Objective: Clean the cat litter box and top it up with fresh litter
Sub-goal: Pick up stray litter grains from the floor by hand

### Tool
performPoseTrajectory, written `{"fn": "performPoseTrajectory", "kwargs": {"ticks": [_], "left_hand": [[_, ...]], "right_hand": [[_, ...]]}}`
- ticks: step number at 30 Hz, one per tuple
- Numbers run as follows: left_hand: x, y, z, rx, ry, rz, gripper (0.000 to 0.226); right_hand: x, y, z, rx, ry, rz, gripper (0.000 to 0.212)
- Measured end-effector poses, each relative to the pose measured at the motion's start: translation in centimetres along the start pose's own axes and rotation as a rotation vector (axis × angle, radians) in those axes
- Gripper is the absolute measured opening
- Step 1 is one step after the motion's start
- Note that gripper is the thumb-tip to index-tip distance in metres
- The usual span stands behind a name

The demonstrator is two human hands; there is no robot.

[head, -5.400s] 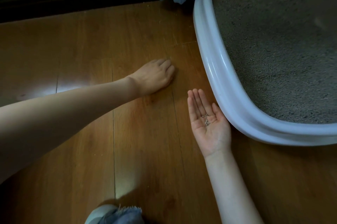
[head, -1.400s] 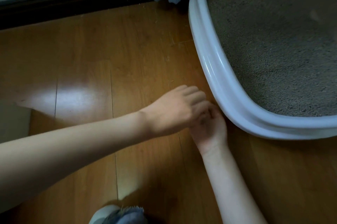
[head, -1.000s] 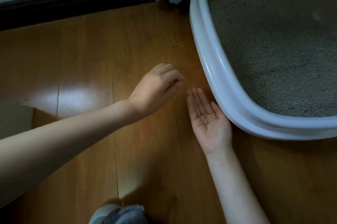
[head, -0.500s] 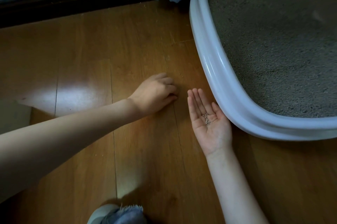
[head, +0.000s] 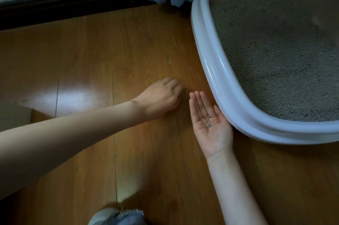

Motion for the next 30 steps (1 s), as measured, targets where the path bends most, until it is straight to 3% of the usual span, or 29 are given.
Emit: {"fn": "performPoseTrajectory", "kwargs": {"ticks": [3,6,11,13,15,19,30], "left_hand": [[-1.8,0.4,-1.5,-0.086,0.194,-0.140,0.023],[-2.8,0.2,-4.1,0.035,0.285,-0.167,0.017],[-2.0,-0.3,-4.6,0.203,0.183,-0.105,0.017],[-2.5,-0.7,-3.3,0.141,0.269,-0.156,0.018],[-2.7,-1.1,-1.1,-0.008,0.339,-0.219,0.014],[-1.6,-1.8,3.6,-0.262,0.294,-0.087,0.011],[0.2,-3.9,5.1,-0.191,0.259,0.059,0.015]], "right_hand": [[-0.1,-0.3,-0.2,-0.017,0.033,-0.039,0.047],[0.3,-0.2,-0.5,-0.003,0.013,-0.050,0.049],[0.2,-0.4,-0.9,0.032,-0.034,-0.059,0.044],[0.1,-0.7,-0.7,-0.013,-0.025,-0.089,0.033],[0.1,-0.8,-0.5,-0.013,0.001,-0.059,0.042],[0.0,-0.1,-0.4,0.034,0.010,-0.026,0.047],[0.3,0.1,-1.1,0.101,0.016,0.014,0.046]]}}
Point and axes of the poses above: each hand's wrist, its own y-axis away from the middle knuckle, its own x-axis out of the palm, z = x × y, the point moved 2 cm from there along -y, towards the middle knuckle, and after that the axes turned 4 degrees about z, right-handed, at the moved point
